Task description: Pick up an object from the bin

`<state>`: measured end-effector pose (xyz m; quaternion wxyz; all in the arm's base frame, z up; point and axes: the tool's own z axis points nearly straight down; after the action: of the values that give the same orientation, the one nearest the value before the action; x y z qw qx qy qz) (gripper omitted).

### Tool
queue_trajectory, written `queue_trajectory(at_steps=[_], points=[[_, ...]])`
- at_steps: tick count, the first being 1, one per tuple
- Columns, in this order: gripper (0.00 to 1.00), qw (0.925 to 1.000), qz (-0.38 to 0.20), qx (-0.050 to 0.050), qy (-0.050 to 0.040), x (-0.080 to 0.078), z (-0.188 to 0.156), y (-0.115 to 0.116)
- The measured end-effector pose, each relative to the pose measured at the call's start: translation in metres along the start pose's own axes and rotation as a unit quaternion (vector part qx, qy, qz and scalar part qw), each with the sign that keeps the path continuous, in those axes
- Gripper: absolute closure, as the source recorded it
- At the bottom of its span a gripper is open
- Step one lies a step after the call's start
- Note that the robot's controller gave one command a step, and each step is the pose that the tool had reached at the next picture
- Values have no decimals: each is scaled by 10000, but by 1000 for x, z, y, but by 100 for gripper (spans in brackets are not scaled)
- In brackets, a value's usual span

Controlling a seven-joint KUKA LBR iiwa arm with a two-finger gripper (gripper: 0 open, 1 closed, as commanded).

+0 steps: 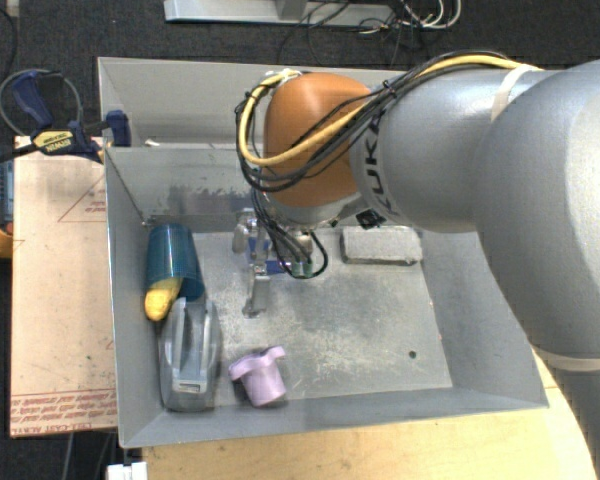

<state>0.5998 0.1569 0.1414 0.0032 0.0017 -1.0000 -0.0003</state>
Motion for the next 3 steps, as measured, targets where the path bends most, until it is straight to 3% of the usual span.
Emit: queue_trajectory(at_steps=[1,2,3], points=[[0,10000,22,-5,-37,-2,-5,-1],[0,9948,1021,-7,-13,-20,65,-58],[0,9999,118,-21,-69,-34,12,-73]])
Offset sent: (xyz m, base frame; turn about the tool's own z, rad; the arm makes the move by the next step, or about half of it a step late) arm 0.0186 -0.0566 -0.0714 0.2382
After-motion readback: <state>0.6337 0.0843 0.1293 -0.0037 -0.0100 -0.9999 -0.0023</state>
